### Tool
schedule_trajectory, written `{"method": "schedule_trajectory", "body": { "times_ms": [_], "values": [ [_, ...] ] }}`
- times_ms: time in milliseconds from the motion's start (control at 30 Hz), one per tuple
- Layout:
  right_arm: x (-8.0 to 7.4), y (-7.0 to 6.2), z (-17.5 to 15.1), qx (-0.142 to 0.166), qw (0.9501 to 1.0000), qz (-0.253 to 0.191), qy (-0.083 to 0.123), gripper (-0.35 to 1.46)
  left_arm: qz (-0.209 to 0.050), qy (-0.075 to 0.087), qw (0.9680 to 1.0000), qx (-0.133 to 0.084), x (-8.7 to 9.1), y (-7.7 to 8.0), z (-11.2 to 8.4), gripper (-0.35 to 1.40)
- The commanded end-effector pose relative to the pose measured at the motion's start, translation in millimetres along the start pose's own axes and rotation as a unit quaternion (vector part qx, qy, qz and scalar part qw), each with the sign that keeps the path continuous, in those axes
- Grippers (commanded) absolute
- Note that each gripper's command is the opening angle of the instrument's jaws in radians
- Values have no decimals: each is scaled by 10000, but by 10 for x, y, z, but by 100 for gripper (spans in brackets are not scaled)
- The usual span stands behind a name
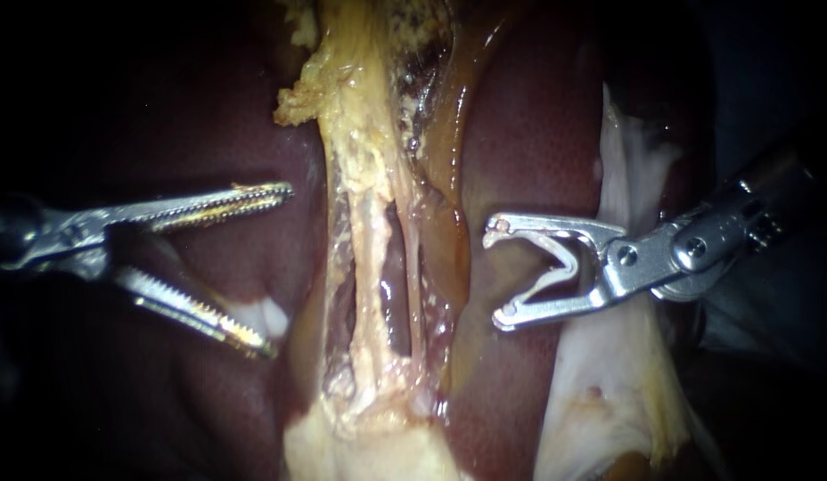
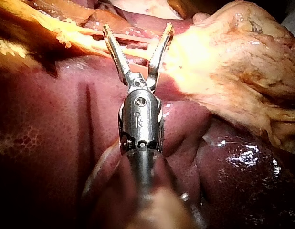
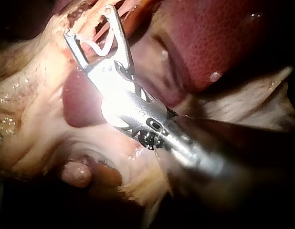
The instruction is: Grabbing gallbladder
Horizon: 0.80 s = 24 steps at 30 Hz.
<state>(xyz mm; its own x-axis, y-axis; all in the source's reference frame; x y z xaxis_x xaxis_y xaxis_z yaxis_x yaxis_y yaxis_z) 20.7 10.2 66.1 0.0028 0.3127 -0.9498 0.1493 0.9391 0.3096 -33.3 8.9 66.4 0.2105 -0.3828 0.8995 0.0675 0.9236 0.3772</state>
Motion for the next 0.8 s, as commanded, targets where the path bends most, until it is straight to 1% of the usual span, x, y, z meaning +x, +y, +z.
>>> {"method": "schedule_trajectory", "body": {
  "times_ms": [33, 100, 167, 300, 400, 433, 500, 567, 667, 733, 800],
  "values": [
    [0, 0, 0, -1, 10000, 0, 0, 57, 1, 1, 10000, 3, 0, 0, 0, 89],
    [0, 0, 0, 0, 10000, 0, 0, 57, -65, 0, 10000, 13, -2, 2, -1, 86],
    [0, 0, 1, -1, 10000, 0, 0, 57, -141, 8, 9999, -47, -7, 5, -3, 79],
    [0, 0, 1, -4, 10000, 1, 1, 57, -238, 52, 9993, -293, -21, 20, -8, 74],
    [0, 0, 1, -4, 10000, 1, 1, 57, -343, 53, 9974, -631, -34, 36, -16, 74],
    [0, 0, 1, -4, 10000, 1, 1, 57, -378, 58, 9963, -765, -38, 43, -20, 74],
    [0, 0, 1, -4, 10000, 1, 1, 57, -443, 58, 9944, -954, -44, 55, -24, 74],
    [0, 0, 1, -4, 10000, 1, 1, 57, -491, 35, 9928, -1090, -46, 63, -26, 74],
    [0, 0, 2, -6, 10000, 2, 2, 57, -542, 52, 9903, -1279, -46, 73, -19, 74],
    [0, 1, 2, -6, 10000, 2, 2, 57, -564, 71, 9885, -1400, -44, 79, -10, 74],
    [0, 0, 2, -6, 10000, 2, 3, 57, -609, 73, 9877, -1438, -43, 85, -2, 74]
  ]
}}
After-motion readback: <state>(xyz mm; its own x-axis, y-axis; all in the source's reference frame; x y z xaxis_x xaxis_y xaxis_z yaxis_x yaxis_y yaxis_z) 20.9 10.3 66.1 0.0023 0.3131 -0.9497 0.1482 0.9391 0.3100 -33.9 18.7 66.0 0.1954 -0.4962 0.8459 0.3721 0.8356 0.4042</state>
